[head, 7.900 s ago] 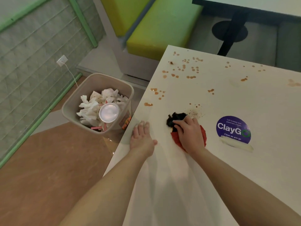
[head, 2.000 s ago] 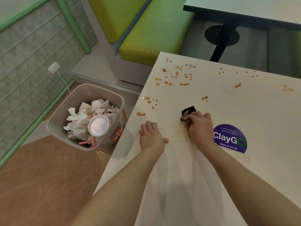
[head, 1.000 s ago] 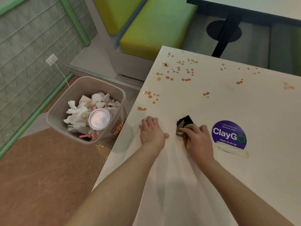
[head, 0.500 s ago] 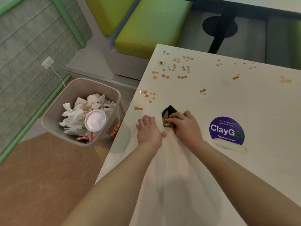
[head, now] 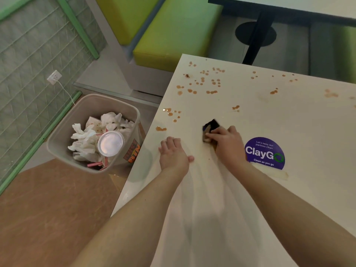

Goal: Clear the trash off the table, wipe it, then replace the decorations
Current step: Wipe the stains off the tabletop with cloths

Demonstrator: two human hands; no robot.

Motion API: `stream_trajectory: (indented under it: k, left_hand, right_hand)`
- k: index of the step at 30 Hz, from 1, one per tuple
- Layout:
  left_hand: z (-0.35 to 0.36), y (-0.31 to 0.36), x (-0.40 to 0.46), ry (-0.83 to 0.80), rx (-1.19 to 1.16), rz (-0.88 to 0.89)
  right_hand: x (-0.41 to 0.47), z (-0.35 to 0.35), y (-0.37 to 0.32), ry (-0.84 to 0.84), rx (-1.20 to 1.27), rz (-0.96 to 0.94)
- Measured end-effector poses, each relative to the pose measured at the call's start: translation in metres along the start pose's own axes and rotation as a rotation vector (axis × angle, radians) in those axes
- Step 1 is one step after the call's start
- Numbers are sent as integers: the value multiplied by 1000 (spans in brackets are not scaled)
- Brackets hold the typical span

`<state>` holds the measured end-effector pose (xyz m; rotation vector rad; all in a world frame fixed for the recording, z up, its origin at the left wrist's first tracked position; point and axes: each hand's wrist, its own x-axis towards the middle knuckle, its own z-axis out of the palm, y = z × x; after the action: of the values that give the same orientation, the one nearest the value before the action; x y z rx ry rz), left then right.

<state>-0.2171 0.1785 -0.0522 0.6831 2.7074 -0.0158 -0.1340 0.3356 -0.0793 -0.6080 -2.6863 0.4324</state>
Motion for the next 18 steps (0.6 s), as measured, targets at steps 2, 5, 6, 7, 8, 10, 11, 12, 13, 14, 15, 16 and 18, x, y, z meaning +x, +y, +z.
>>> stream_trajectory:
  k: [2,5,6,7,8,10,11,12,13,14,15,16,18]
  left_hand:
    - [1,0,0,4,2,-3]
    - [1,-1,1,5,5,3]
    - [1,-1,1,7,7,4]
    - [1,-1,1,8,4,3]
    - [1,-1,1,8,2,1]
    - [1,-1,0,6,3,0]
    - [1,0,1,3,-2,-4]
    - [0,0,1,2,-4,-8]
    - [0,0,0,2,2,-10]
    - [0,0,0,2,12,-12]
    - [0,0,0,0,19,-13]
    - [0,0,0,-3,26,-11]
    - [1,0,1,3,50,-6]
  right_hand:
    - [10,2,-2,-6,14,186]
    - [0,6,-26,-14,52,96]
    - [-9,6,-31,-21,58,-8]
    - [-19,5,-32,-37,66,-102]
    - [-26,2,-29,-66,69,-168]
    - [-28,-6,-13,-69,39,-191]
    - [-26,-10,-2,-45,16,-137]
    - [-20,-13,8,-20,-3,-46]
    - [-14,-15,14,-10,-19,62]
    - [-10,-17,16,-26,-29,154]
    - [-7,-17,12,-47,-26,207]
    - [-7,-16,5,-61,-12,216]
    - [-17,-17,-11,-79,43,141]
